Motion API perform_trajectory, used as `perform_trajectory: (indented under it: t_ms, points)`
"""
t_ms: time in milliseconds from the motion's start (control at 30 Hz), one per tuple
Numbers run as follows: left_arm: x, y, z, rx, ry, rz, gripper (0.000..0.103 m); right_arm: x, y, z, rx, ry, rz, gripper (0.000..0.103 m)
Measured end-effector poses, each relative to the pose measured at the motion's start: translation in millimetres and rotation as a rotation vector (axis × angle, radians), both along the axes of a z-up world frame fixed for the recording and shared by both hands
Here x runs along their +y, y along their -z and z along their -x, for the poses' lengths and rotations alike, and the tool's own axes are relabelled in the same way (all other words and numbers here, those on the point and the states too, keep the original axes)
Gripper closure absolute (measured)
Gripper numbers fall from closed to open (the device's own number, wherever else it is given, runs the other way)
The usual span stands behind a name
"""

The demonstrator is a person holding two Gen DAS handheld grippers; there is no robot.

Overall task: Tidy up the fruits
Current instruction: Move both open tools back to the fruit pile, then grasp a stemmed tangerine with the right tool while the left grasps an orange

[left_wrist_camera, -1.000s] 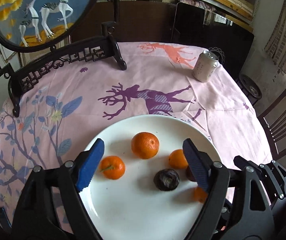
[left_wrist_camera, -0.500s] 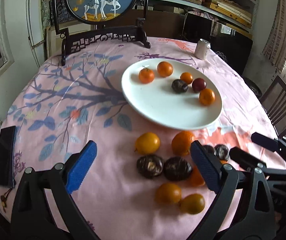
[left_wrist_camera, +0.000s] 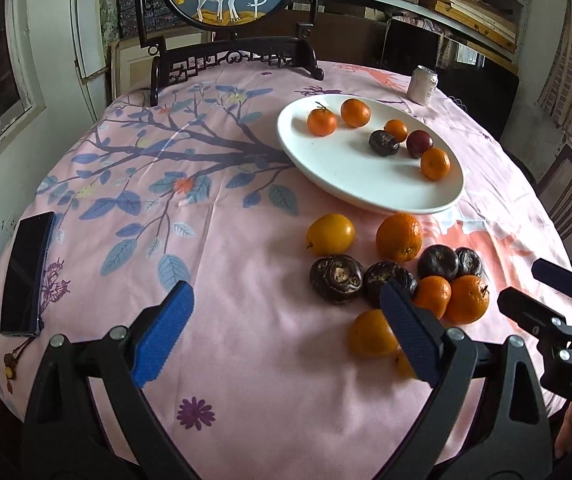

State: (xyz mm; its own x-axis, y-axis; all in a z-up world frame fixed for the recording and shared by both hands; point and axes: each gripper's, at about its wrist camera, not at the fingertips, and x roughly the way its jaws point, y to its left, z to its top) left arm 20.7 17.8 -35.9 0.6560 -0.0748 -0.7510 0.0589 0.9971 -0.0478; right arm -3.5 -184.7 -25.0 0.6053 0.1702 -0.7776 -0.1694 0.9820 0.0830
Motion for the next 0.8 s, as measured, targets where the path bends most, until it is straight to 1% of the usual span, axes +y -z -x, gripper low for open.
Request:
perform_trajectory:
  t_ms: [33, 100, 133, 167, 233, 333, 367, 433, 533, 733, 767, 800]
  points:
    - [1, 3, 2, 0.006, 0.004, -0.001, 0.007, -1, 4, 3, 0.005, -0.003, -0.004, 0.033]
    - [2, 8, 7, 0.02, 0.02, 0.003, 0.007, 0, 13, 5, 0.027, -0.021, -0.009, 0.039]
    - [1, 10, 8, 0.025, 0.024, 0.0, 0.007, 0, 18, 4, 0.042, -0.031, -0.013, 0.045]
    - [1, 12, 9, 0.028, 0.026, -0.003, 0.007, 1, 23, 2, 0.058, -0.036, -0.019, 0.048]
    - [1, 15, 11, 0.036, 0.032, -0.003, 0.007, 3, 32, -5, 0.074, -0.042, -0.026, 0.048]
    - [2, 19, 12, 0.05, 0.027, -0.003, 0.007, 9, 45, -19, 0.093, -0.026, 0.014, 0.049]
    - [2, 20, 12, 0.056, 0.025, -0.006, 0.007, 9, 50, -23, 0.104, -0.028, 0.011, 0.056]
    - [2, 24, 11, 0.068, 0.025, -0.019, 0.007, 7, 55, -29, 0.119, -0.027, -0.007, 0.058]
    - [-1, 30, 10, 0.083, 0.033, -0.045, 0.007, 3, 51, -26, 0.118, -0.016, -0.014, 0.058]
    - [-22, 42, 10, 0.116, 0.101, -0.078, 0.008, -13, 40, -10, 0.116, 0.007, -0.026, 0.058]
    - [-26, 44, 10, 0.123, 0.115, -0.079, 0.008, -16, 40, -8, 0.118, 0.011, -0.03, 0.058]
    - [-32, 46, 10, 0.13, 0.132, -0.08, 0.013, -19, 40, -6, 0.12, 0.014, -0.037, 0.058]
